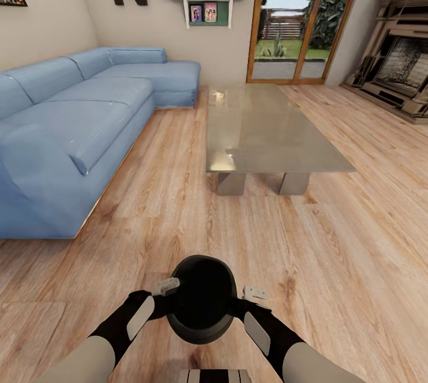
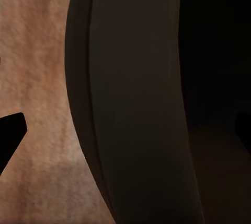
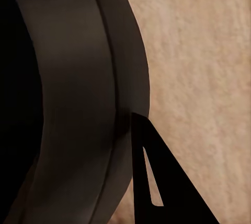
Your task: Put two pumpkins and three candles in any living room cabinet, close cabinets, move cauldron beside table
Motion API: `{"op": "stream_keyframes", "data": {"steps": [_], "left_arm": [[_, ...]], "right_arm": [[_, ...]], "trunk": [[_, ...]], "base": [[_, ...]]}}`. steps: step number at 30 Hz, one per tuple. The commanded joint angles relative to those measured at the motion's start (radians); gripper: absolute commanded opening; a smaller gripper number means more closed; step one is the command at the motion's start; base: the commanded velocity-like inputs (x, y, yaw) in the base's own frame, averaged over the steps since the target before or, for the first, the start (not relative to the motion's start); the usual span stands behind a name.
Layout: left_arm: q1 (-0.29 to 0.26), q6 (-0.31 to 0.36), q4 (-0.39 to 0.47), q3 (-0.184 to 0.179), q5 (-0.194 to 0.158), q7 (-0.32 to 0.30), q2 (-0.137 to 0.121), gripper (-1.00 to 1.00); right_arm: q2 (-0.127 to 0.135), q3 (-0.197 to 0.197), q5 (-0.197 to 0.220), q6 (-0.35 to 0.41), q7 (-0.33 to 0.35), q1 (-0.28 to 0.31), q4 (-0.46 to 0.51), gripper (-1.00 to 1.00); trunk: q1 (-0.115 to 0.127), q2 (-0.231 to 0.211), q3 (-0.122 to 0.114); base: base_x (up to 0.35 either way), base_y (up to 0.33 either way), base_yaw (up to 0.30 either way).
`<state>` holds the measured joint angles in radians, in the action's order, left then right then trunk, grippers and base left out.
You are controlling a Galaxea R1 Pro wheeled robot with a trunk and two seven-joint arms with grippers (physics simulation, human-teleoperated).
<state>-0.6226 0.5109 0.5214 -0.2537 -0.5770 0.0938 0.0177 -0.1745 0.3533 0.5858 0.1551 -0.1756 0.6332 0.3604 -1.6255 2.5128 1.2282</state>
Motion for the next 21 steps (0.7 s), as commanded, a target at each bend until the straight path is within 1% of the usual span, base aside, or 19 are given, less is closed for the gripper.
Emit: {"op": "stream_keyframes", "data": {"steps": [1,7,12,17,19,21], "left_arm": [[0.0,0.003,0.002,-0.005,-0.011,0.011,-0.001,1.0],[0.0,0.003,0.005,-0.003,-0.011,0.017,-0.006,1.0],[0.0,0.004,0.006,0.0,-0.011,0.015,-0.02,1.0],[-0.001,0.009,0.006,0.0,-0.012,0.017,-0.022,1.0],[-0.002,0.023,0.007,0.001,-0.012,0.027,-0.022,1.0],[-0.002,0.03,0.009,0.002,-0.013,0.051,-0.022,1.0]], "right_arm": [[0.0,0.004,0.003,0.004,-0.008,0.0,0.002,-1.0],[0.0,0.004,0.004,0.001,-0.008,0.0,0.002,-1.0],[0.0,0.004,0.003,0.001,-0.008,0.0,0.002,-1.0],[0.0,0.004,0.003,0.001,-0.008,0.0,0.002,-1.0],[0.0,0.004,0.004,0.001,-0.008,0.0,0.002,-1.0],[0.0,0.004,0.004,0.001,-0.008,0.0,0.002,-1.0]], "trunk": [[0.0,0.0,0.001],[0.0,0.0,0.001],[0.0,0.0,0.001],[0.0,0.0,0.001],[0.0,0.0,0.001],[0.0,0.0,0.001]], "base": [[0.0,0.0,0.0],[0.0,0.0,0.0],[0.0,0.0,0.0],[0.0,0.0,0.0],[0.0,0.0,0.0],[0.0,0.0,0.0]]}}
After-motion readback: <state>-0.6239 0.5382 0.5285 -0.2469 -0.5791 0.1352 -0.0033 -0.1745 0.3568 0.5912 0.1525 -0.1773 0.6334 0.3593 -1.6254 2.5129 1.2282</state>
